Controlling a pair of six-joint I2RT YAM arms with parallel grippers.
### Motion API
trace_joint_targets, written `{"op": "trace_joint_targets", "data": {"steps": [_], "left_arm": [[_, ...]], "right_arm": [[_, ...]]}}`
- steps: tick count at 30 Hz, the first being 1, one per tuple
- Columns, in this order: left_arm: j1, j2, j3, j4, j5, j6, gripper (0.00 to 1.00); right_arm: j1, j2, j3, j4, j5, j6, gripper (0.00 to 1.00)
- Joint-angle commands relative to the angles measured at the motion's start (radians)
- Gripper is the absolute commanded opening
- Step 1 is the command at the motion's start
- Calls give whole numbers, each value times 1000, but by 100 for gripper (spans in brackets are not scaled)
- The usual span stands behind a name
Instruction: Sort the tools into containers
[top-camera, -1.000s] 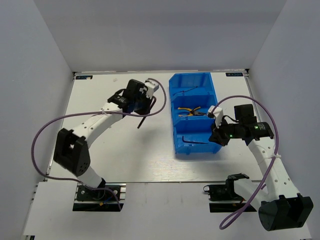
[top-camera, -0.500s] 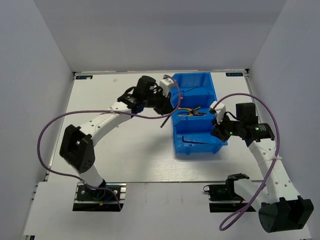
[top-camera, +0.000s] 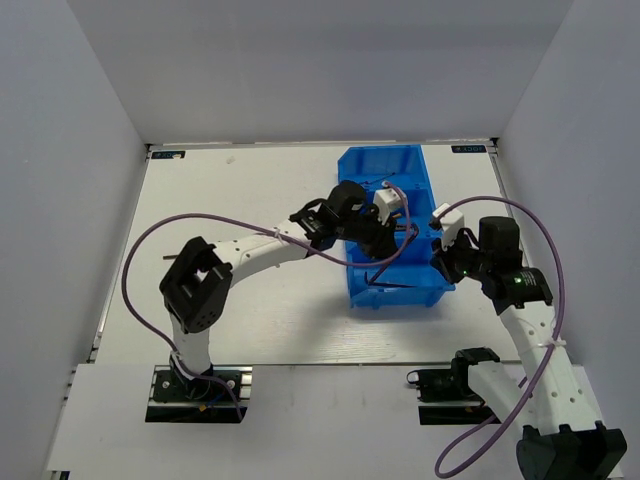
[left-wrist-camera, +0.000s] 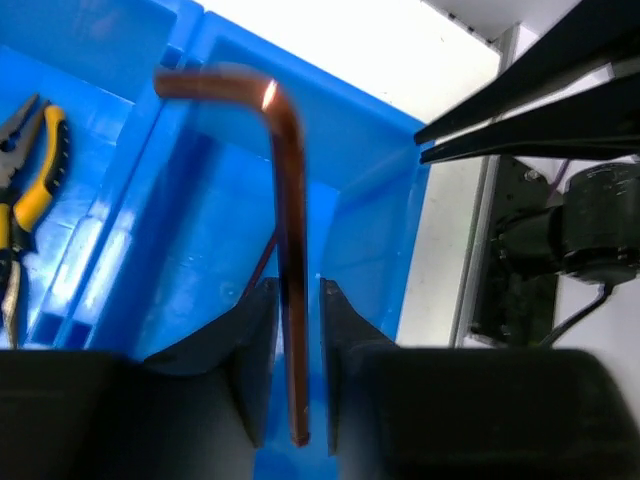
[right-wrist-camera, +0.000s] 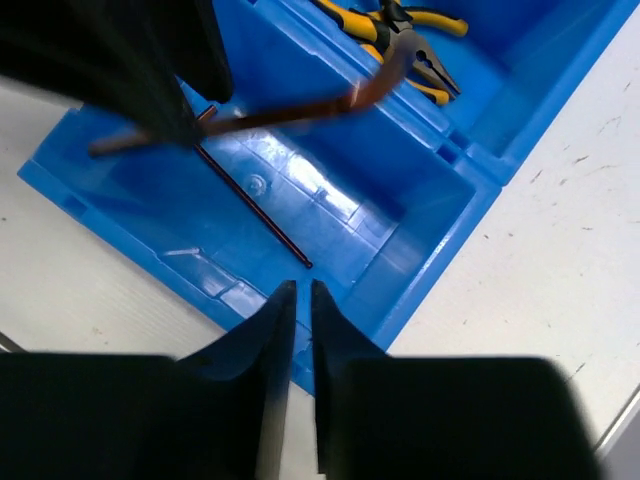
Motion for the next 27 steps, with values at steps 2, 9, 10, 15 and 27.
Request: {"op": "trace_joint_targets", "data": {"steps": [2, 9, 10, 15, 27], "left_arm": [[-27, -13, 55, 18, -45, -4, 47], [-5, -131, 52, -104, -190, 37, 52], [12, -164, 11, -121, -292, 28, 52], [191, -358, -160, -303, -592, -61, 49], [729, -228, -315, -500, -831, 39, 71]], "right_arm": [[-6, -14, -5, 30, -12, 25, 25], [-6, 6, 6, 32, -60, 26, 33], [-5, 7, 8, 32, -64, 22, 33], [-5, 33, 8, 41, -109, 0, 34], [-8, 55, -52, 124, -198, 15, 40]]}}
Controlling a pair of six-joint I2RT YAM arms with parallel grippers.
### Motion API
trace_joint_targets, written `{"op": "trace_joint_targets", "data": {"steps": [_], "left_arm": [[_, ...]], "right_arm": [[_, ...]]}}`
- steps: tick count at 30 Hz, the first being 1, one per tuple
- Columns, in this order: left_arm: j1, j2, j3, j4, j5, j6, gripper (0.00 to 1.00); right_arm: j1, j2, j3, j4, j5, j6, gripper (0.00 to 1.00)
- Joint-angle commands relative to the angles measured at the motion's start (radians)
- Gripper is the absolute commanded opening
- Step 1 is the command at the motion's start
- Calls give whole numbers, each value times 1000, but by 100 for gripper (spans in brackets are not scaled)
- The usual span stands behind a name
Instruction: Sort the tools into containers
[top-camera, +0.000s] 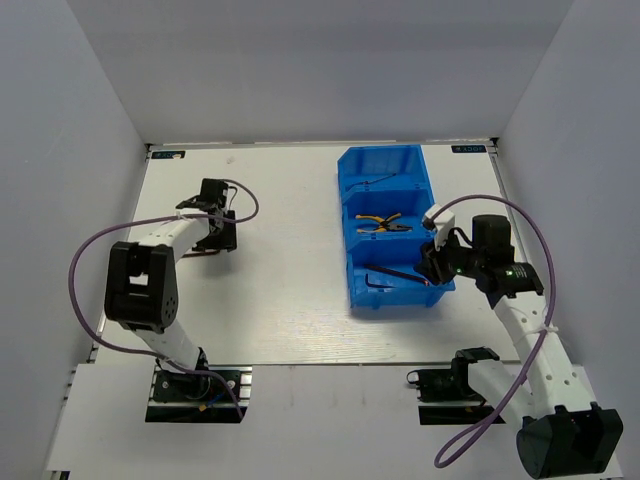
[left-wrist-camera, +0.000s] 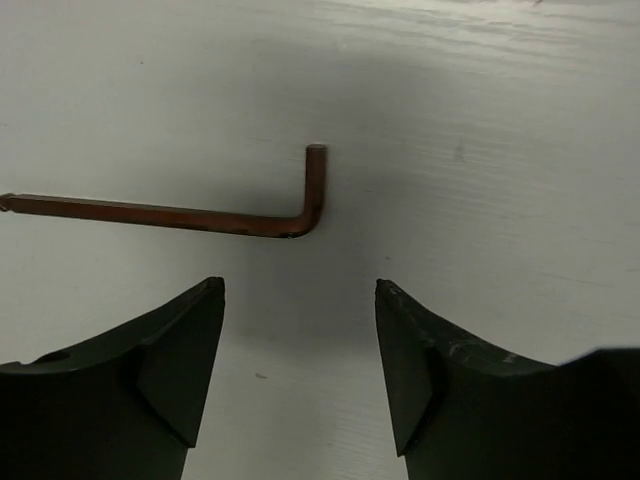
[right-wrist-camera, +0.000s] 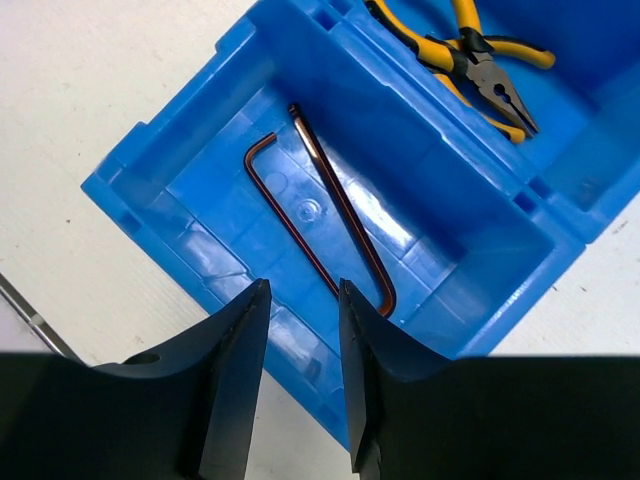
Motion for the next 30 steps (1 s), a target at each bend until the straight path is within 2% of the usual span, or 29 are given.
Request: {"op": "trace_joint_targets", "data": {"steps": [1, 7, 13, 20, 22, 26, 27, 30], "left_arm": [[22, -13, 43, -14, -47, 98, 73], [57, 96, 112, -13, -59, 187, 77], [57, 151, 140, 6, 19, 282, 77], [89, 131, 52, 30, 194, 368, 77], [98, 122, 39, 21, 194, 377, 77], [109, 113, -9, 35, 217, 377, 60], [109, 129, -9, 35, 217, 377, 51], [109, 151, 2, 0, 226, 346, 38]], "right_arm": [[-1, -11, -17, 56, -47, -1, 40], [-4, -39, -45, 62, -48, -25, 42], [-11, -57, -65, 38, -56, -41, 42], [-21, -51, -78, 42, -73, -34, 42], [-24, -46, -80, 45, -79, -28, 42], [-30, -36, -82, 61, -85, -5, 42], [-30, -36, -82, 67, -85, 2, 42], [-34, -36, -83, 68, -90, 12, 42]]}}
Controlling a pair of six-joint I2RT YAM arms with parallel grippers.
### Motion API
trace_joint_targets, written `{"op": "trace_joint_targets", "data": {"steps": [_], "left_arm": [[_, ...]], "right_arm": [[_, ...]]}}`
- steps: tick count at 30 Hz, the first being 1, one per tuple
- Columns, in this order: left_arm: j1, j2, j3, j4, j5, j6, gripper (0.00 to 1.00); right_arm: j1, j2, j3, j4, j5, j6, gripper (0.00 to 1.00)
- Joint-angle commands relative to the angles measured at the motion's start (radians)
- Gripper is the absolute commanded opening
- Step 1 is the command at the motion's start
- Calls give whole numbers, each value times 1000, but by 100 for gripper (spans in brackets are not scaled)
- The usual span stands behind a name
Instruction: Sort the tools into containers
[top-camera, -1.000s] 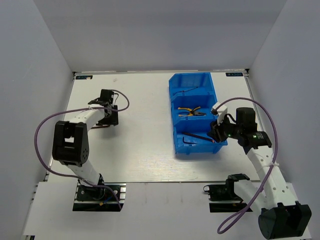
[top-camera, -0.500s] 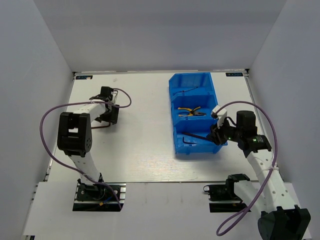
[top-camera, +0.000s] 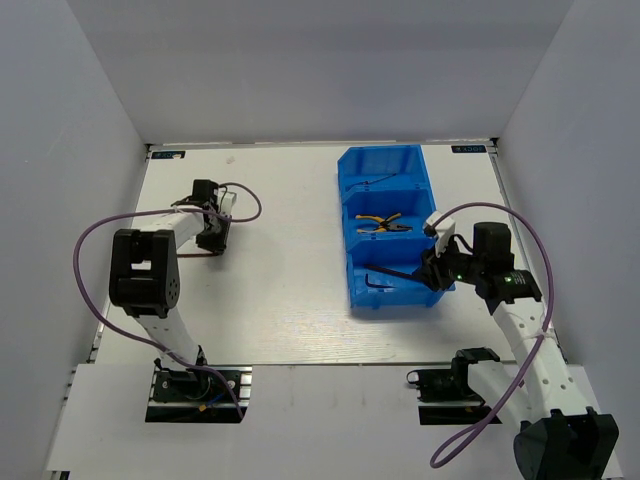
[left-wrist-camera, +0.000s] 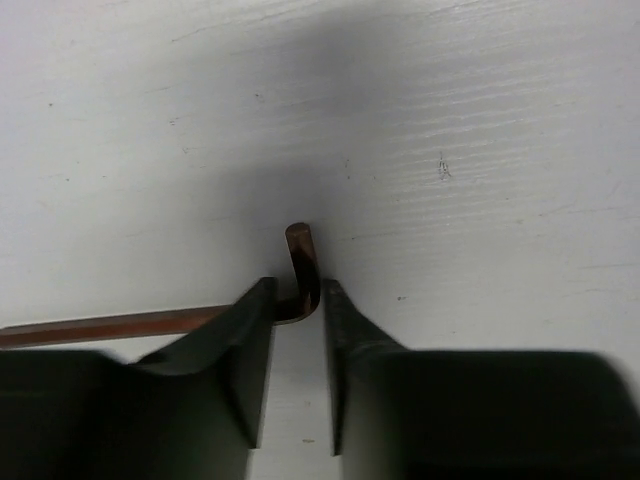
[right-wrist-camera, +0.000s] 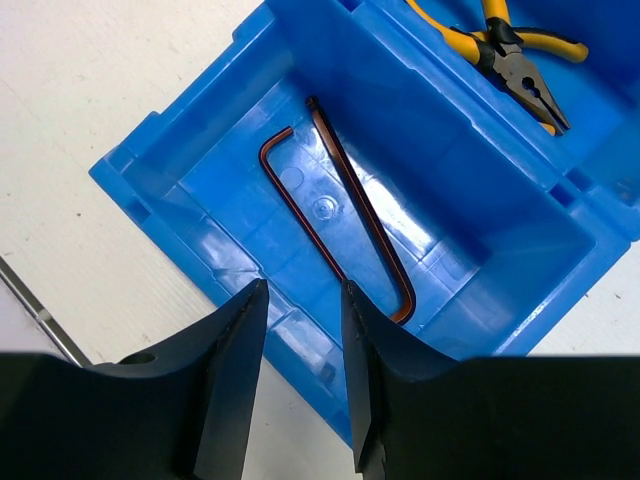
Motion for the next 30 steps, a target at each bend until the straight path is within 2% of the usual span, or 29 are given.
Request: {"op": "trace_joint_targets", "data": {"steps": [1, 5, 10, 15, 16, 19, 21, 22, 23, 27, 30], "left_arm": [[6, 32, 6, -49, 37, -5, 31], [-16, 61, 47, -72, 82, -101, 20], [-16, 71, 69, -34, 195, -349, 12], [-28, 71, 69, 86, 292, -606, 11], [-28, 71, 69, 103, 292, -685, 11], [-46, 71, 90, 167, 303, -796, 11], [-56, 110, 142, 167, 291, -796, 18], [-56, 127, 162, 135, 291, -796, 24], [-66, 143, 185, 112, 282, -761, 40], [-66, 183, 259, 8, 239, -617, 61], [-66, 183, 288, -63, 226, -459, 66]], "right_arm": [[-12, -6, -4, 30, -28, 21, 42], [-12, -7, -7, 29, -27, 32, 42], [-16, -6, -7, 33, -33, 47, 42], [-15, -4, 2, 26, -36, 46, 42], [-16, -4, 5, 18, -37, 47, 42], [-15, -7, 5, 13, -42, 41, 42], [-16, -13, 10, 3, -36, 36, 42], [-18, -13, 11, 3, -31, 35, 42], [-15, -24, 8, -4, -33, 32, 42], [-18, -44, -3, -16, -20, 24, 42], [-21, -59, -13, -22, -17, 21, 42]]}}
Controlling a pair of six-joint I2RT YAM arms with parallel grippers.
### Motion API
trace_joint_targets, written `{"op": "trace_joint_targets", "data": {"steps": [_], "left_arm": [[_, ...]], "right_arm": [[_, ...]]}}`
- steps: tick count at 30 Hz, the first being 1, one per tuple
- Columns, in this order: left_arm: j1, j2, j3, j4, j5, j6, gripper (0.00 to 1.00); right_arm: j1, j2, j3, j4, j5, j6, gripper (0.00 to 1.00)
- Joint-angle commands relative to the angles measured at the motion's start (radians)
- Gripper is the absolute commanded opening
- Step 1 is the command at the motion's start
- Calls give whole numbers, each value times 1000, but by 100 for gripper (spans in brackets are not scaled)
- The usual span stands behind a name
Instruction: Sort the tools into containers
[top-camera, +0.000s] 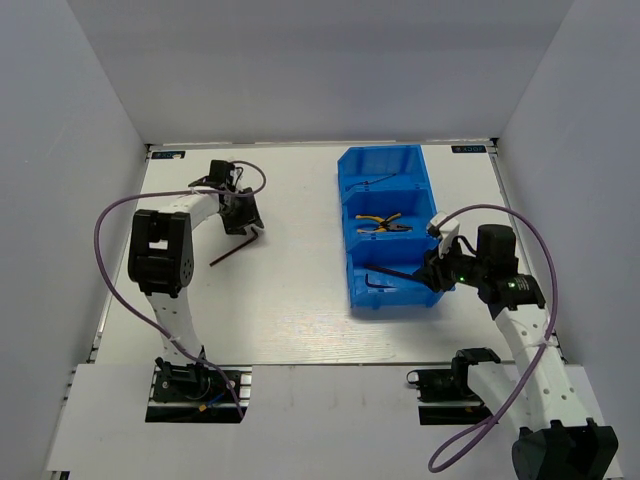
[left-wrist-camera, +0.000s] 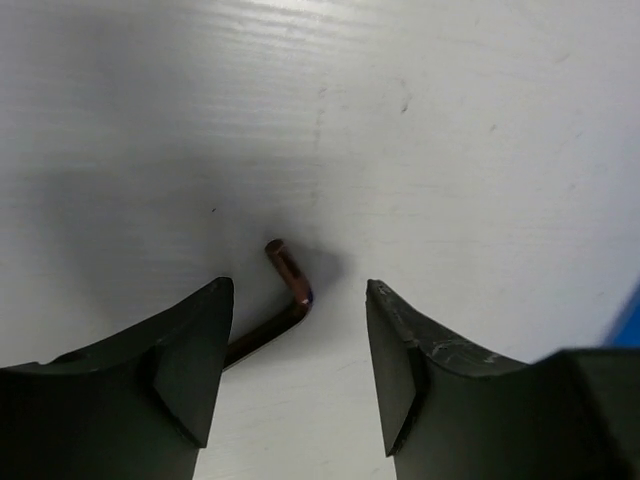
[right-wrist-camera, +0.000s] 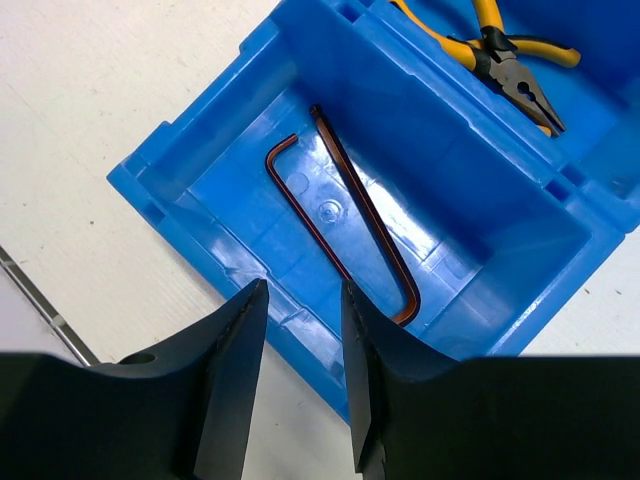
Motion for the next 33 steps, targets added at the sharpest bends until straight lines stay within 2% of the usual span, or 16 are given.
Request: {"op": "trace_joint_targets", "data": {"steps": [1, 6, 10, 17, 19, 20, 22, 23, 26, 27, 30, 32, 33], "left_arm": [[1, -12, 42, -140, -41, 196, 66], [-8, -50, -1, -220, -109, 392, 66], [-29, -96, -89, -232, -184, 458, 63], [-112, -86, -220, -229, -389, 500, 56], [-147, -75, -240, -209, -453, 485, 50], [-147, -58, -254, -209, -472, 485, 41], [-170, -37, -254, -209, -494, 465, 29], [-170, -27, -254, -209, -494, 454, 18], [-193, -27, -225, -200, -428, 423, 7], [-207, -36, -206, -200, -405, 414, 1], [-238, -62, -93, -220, -257, 379, 0], [-265, -114, -9, -182, -88, 368, 0], [-276, -136, 30, -154, 42, 359, 0]], "right_arm": [[-8, -21, -15, -8, -3, -14, 42], [-9, -9, -12, 4, -9, -4, 42], [-9, 16, 4, 15, -26, 18, 42], [-11, 39, 31, 20, -52, 37, 43], [-9, 37, 34, 20, -52, 37, 43], [-11, 34, 39, 14, -51, 37, 43], [-11, 27, 40, 7, -52, 36, 43], [-11, 21, 42, 3, -52, 37, 43], [-8, 11, 45, -8, -48, 32, 43], [-11, 7, 45, -20, -43, 28, 43], [-11, -3, 45, -40, -34, 14, 43], [-11, -4, 48, -45, -22, 8, 47], [-9, -1, 53, -58, -14, 3, 48]]}}
